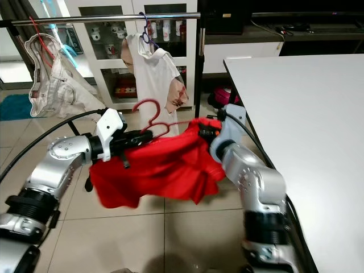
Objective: Hang hanger
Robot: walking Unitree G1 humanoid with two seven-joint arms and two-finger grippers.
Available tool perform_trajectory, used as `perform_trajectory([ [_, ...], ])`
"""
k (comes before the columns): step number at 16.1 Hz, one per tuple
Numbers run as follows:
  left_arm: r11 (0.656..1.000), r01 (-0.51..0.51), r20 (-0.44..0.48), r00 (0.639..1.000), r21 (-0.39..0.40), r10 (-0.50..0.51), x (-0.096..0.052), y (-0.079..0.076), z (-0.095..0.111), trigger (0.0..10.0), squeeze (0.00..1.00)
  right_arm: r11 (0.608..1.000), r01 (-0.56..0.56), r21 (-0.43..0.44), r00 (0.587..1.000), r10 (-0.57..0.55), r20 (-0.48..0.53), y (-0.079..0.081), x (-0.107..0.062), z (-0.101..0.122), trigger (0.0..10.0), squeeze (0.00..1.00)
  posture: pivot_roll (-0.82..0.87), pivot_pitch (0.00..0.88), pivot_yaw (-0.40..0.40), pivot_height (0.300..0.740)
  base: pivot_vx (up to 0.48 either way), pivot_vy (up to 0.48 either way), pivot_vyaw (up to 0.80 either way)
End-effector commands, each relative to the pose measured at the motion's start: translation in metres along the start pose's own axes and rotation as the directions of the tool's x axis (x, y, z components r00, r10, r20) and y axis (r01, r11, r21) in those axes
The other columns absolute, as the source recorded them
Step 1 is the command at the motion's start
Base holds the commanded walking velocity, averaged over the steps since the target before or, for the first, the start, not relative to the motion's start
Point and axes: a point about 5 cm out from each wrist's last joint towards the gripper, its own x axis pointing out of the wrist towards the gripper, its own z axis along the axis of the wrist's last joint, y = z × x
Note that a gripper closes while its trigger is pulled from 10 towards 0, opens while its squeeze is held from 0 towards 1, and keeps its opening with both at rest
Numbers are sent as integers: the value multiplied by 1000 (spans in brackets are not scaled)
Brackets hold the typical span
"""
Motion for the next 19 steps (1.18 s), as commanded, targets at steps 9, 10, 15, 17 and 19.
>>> perform_trajectory([
  [9, 962, 237, -246, 948, 134, -200, -21, -1, -13, 0, 0, 983, 97, -155, 994, -89, 58, -34, 0, 21, 0, 0, -145, 0, 77, 740, 0, 0, 0],
  [10, 955, 264, -271, 937, 132, -222, -23, -3, -15, 0, 0, 968, 119, -221, 992, -107, 68, -37, 1, 25, 0, 0, -145, 0, 77, 740, 0, 0, 0],
  [15, 936, 347, -343, 888, 62, -307, -30, -8, -20, 0, 0, 930, 77, -359, 989, -26, 145, -22, 7, 45, 0, 0, -136, 0, 62, 740, 0, 0, 0],
  [17, 935, 351, -401, 865, 54, -301, -35, -5, -27, 0, 0, 925, 64, -375, 985, 2, 172, -15, 8, 45, 0, 0, -134, 0, 61, 740, 0, 0, 0],
  [19, 982, 137, -324, 942, 130, -88, -31, 17, -15, 0, 0, 934, 75, -350, 979, -3, 202, -17, 7, 49, 0, 0, -137, 0, 68, 740, 0, 0, 0],
])
